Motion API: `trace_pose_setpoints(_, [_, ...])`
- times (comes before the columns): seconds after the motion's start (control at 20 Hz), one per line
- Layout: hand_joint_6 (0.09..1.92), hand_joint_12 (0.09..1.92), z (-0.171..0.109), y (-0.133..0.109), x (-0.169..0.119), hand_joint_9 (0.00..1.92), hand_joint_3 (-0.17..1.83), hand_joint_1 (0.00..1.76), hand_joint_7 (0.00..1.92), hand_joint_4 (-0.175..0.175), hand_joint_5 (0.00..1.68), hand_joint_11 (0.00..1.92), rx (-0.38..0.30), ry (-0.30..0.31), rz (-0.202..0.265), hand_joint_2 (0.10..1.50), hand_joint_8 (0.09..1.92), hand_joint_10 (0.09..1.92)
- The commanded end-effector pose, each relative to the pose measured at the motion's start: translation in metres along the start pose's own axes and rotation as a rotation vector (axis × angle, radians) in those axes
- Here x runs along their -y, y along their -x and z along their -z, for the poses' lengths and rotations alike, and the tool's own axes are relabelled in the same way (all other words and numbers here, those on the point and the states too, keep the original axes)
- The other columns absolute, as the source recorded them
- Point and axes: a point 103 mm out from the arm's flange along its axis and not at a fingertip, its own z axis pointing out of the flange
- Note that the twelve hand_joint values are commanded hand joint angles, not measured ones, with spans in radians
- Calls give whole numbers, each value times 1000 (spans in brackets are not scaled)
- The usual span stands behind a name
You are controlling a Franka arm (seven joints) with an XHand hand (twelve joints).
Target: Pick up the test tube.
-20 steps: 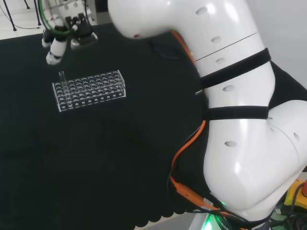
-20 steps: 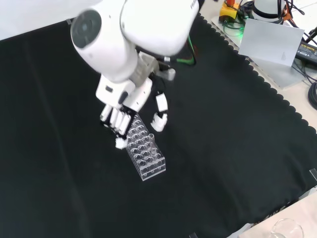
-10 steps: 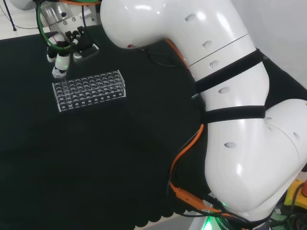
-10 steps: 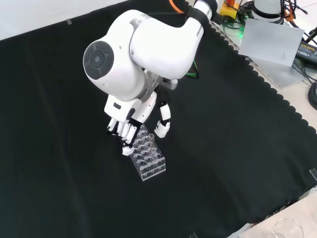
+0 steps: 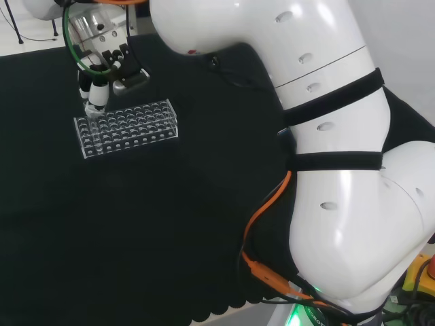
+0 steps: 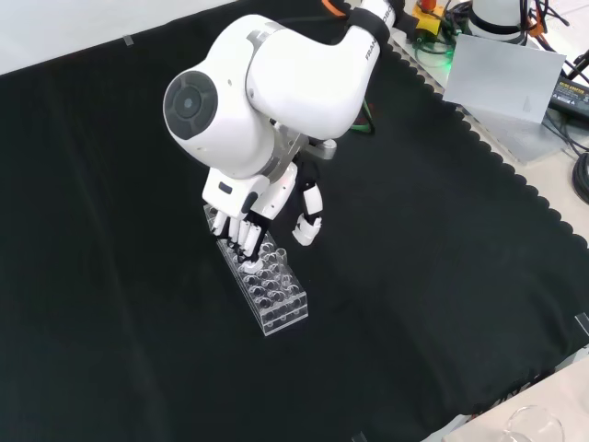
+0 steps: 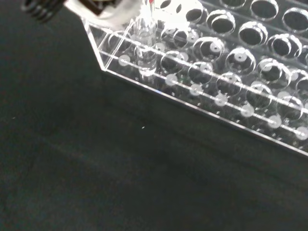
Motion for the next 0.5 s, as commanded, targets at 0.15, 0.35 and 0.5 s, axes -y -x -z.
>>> trace_pose_setpoints(0.15, [712, 1472, -6, -18, 1, 757, 672, 970, 885, -175, 618, 393, -90, 54, -22, 637, 796, 825])
trace_pose_setpoints(0.35, [754, 1460, -3, -29, -10, 795, 704, 1002, 931, -175, 655, 429, -89, 62, -19, 617, 794, 816])
trace_pose_setpoints(0.5, [766, 1458, 2, -35, -16, 812, 713, 1019, 952, -175, 668, 439, -79, 74, -15, 610, 797, 816])
